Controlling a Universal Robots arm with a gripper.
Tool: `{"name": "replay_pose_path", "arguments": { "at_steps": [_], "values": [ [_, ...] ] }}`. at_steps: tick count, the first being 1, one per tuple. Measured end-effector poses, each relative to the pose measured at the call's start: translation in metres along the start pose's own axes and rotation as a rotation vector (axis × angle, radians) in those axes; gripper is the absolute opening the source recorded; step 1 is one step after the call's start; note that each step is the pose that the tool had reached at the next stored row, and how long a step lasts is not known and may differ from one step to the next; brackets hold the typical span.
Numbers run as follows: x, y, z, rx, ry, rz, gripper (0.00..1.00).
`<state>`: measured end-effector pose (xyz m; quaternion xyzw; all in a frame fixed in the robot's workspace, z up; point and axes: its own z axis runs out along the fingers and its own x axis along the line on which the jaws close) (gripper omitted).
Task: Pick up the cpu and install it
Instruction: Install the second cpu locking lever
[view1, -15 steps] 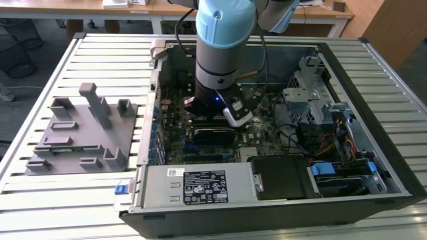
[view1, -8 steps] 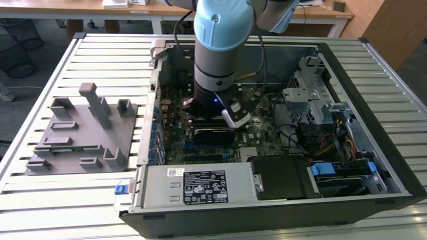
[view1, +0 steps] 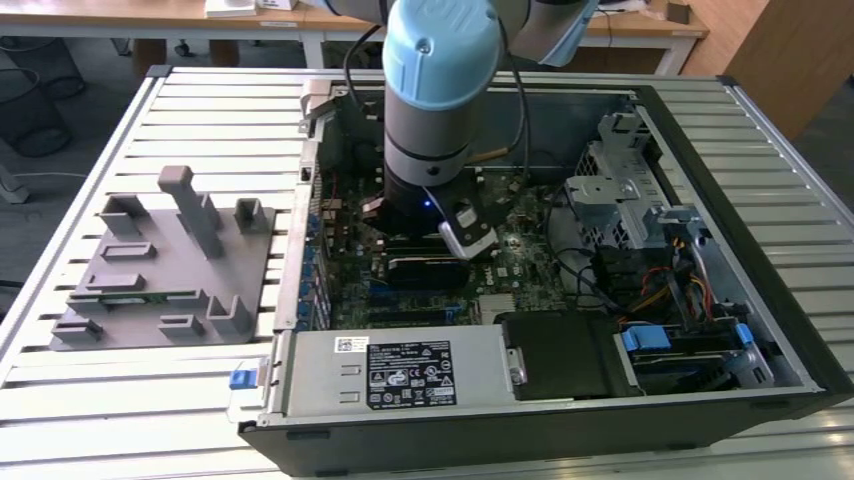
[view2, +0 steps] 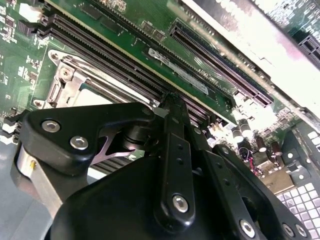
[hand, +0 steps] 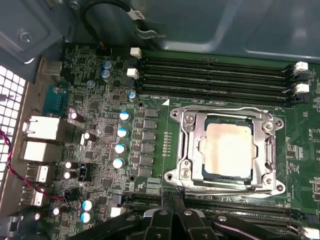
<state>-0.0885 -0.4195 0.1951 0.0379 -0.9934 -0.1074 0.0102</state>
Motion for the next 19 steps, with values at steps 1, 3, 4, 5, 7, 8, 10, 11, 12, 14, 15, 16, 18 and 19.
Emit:
{"name": "replay_pose_path", "arguments": {
  "at_steps": [1,3,4,5,7,8,10,11,12,14,15,16,18,19],
  "values": [
    [0.0001,0.0000,0.0003,-0.0029,-0.0002,0.000,0.11],
    [0.0001,-0.0001,0.0010,-0.0059,-0.0005,0.000,0.11],
    [0.0002,-0.0002,0.0013,-0.0068,-0.0005,0.000,0.11],
    [0.0002,-0.0003,0.0016,-0.0074,-0.0005,0.000,0.11],
    [0.0012,-0.0003,0.0021,-0.0101,-0.0007,0.000,0.11],
    [0.0013,-0.0003,0.0023,-0.0123,-0.0008,0.000,0.11],
    [0.0014,-0.0003,0.0028,-0.0166,-0.0013,-0.001,0.11],
    [0.0016,-0.0003,0.0031,-0.0177,-0.0013,0.000,0.11],
    [0.0017,-0.0003,0.0031,-0.0190,-0.0013,-0.001,0.11],
    [0.0021,-0.0001,0.0033,-0.0223,-0.0014,-0.001,0.11],
    [0.0023,0.0000,0.0035,-0.0241,-0.0016,-0.001,0.11],
    [0.0026,0.0000,0.0035,-0.0257,-0.0018,-0.001,0.11],
    [0.0031,0.0003,0.0036,-0.0279,-0.0020,-0.001,0.11],
    [0.0033,0.0006,0.0037,-0.0286,-0.0020,-0.001,0.11]
  ]
}}
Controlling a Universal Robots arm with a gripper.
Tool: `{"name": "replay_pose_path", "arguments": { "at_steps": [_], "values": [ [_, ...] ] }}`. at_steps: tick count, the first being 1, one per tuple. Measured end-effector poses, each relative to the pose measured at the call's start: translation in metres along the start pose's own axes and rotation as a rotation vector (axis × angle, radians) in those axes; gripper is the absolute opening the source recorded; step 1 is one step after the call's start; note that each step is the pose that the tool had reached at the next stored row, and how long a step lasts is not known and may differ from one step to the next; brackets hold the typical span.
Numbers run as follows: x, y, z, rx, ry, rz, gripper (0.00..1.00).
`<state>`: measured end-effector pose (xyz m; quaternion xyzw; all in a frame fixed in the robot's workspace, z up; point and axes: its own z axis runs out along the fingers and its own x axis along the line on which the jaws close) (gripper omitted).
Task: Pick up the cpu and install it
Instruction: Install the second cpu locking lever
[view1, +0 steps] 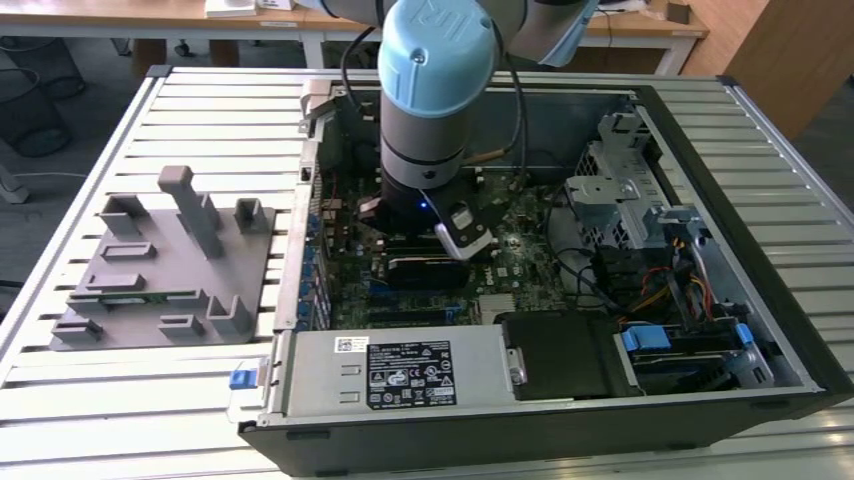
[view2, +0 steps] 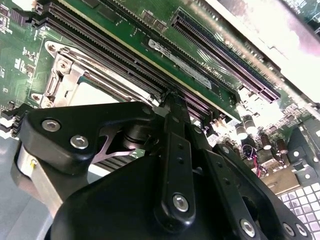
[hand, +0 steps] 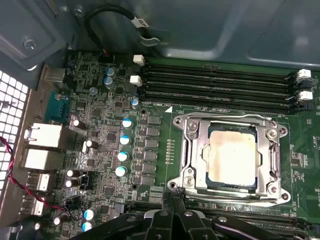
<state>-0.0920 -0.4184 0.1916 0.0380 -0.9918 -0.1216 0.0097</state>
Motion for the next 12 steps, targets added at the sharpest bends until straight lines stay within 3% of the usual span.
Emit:
{"name": "replay_pose_path", "arguments": {
  "at_steps": [12],
  "values": [
    [0.0005,0.0062,0.0016,-0.0007,-0.0001,0.000,0.11]
  ]
}}
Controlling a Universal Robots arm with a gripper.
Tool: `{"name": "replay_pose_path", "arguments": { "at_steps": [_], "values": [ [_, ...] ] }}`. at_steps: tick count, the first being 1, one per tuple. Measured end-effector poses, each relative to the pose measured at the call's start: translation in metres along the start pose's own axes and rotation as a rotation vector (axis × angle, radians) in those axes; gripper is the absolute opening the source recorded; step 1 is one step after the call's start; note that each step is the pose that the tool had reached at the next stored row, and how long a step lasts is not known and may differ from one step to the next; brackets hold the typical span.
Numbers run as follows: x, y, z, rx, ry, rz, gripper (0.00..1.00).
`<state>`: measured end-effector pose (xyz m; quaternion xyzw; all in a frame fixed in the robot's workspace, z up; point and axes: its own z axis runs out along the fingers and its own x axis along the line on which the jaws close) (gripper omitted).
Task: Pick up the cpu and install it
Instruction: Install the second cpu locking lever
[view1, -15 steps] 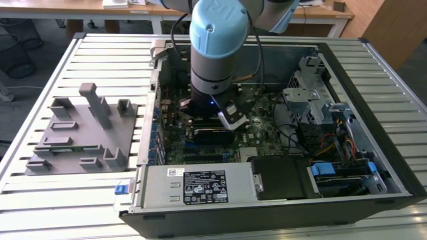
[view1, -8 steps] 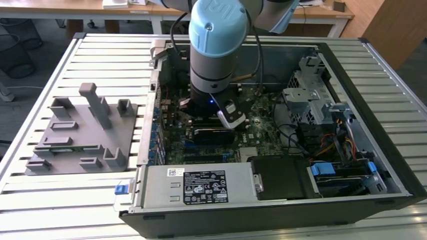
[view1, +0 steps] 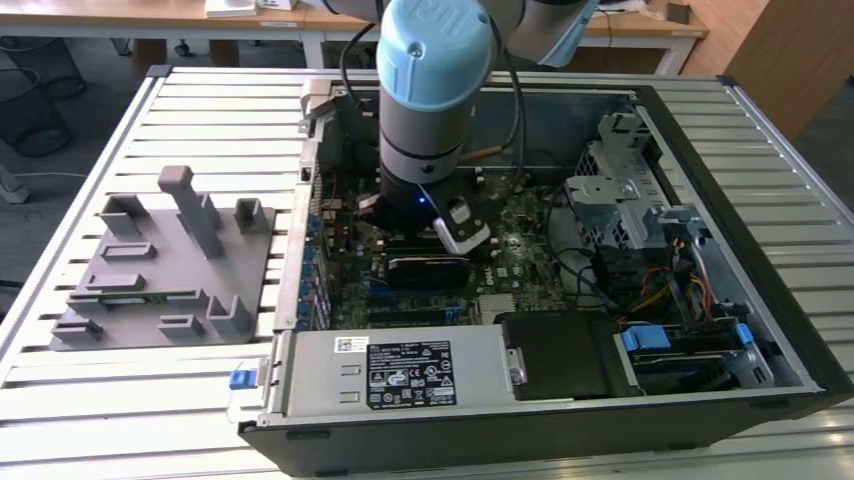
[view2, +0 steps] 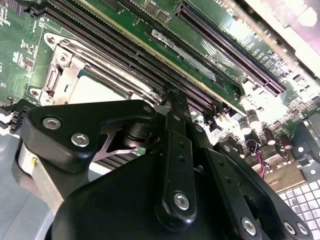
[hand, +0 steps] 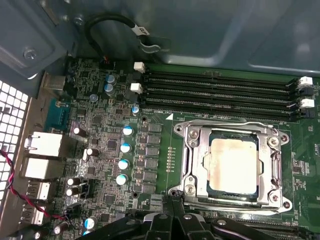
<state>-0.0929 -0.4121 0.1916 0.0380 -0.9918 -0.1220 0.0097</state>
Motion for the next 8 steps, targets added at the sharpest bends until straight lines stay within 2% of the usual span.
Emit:
{"name": "replay_pose_path", "arguments": {
  "at_steps": [8],
  "values": [
    [0.0003,0.0037,0.0015,-0.0015,-0.0008,0.000,0.11]
  ]
}}
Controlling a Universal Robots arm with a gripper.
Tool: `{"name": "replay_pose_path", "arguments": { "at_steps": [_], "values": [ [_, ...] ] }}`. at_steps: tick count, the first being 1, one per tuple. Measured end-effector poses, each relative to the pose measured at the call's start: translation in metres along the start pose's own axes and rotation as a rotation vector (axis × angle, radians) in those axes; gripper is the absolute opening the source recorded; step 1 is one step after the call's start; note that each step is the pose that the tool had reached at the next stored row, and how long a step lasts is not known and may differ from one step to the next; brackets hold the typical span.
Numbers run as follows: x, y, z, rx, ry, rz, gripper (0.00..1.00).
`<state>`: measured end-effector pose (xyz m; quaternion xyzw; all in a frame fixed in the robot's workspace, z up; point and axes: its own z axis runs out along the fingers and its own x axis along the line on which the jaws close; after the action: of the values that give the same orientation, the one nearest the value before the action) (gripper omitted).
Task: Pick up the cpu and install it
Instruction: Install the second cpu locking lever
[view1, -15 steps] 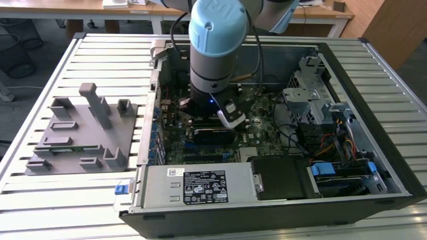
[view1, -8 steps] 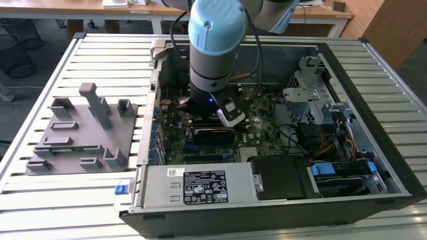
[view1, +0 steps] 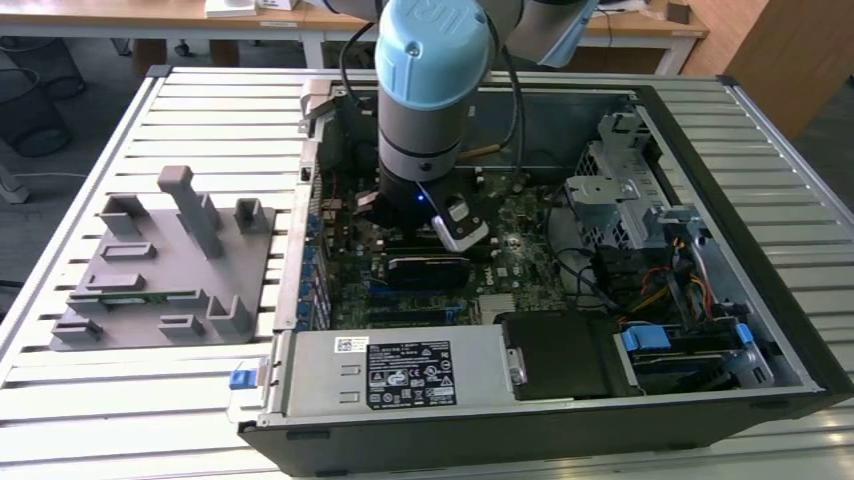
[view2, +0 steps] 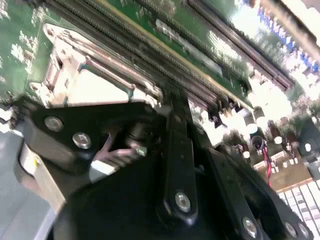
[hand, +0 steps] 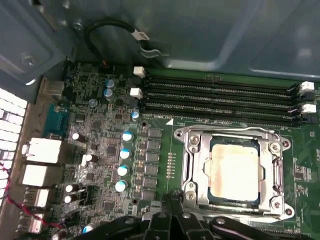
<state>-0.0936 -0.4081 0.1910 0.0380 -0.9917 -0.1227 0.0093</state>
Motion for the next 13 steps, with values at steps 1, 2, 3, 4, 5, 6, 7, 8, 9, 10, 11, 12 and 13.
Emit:
{"name": "replay_pose_path", "arguments": {
  "at_steps": [1,2,3,4,5,6,7,8,9,10,11,12,13],
  "values": [
    [0.0001,0.0001,-0.0004,0.0009,0.0006,0.000,0.11],
    [0.0003,0.0004,-0.0003,0.0009,0.0006,0.000,0.11],
    [0.0005,0.0006,-0.0003,0.0009,0.0006,0.000,0.11],
    [0.0006,0.0008,-0.0002,0.0010,0.0007,0.000,0.11],
    [0.0009,0.0010,-0.0002,0.0010,0.0007,0.000,0.11],
    [0.0010,0.0012,-0.0005,0.0013,0.0010,0.000,0.11],
    [0.0010,0.0014,-0.0013,0.0013,0.0009,0.000,0.11],
    [0.0010,0.0019,-0.0022,0.0003,0.0004,0.000,0.11],
    [0.0010,0.0024,-0.0041,0.0007,0.0006,0.000,0.11],
    [0.0011,0.0028,-0.0062,0.0009,0.0007,0.000,0.11],
    [0.0011,0.0032,-0.0077,0.0010,0.0007,0.000,0.11],
    [0.0011,0.0035,-0.0086,0.0010,0.0007,0.000,0.11],
    [0.0011,0.0036,-0.0087,0.0008,0.0006,0.000,0.11]
  ]
}}
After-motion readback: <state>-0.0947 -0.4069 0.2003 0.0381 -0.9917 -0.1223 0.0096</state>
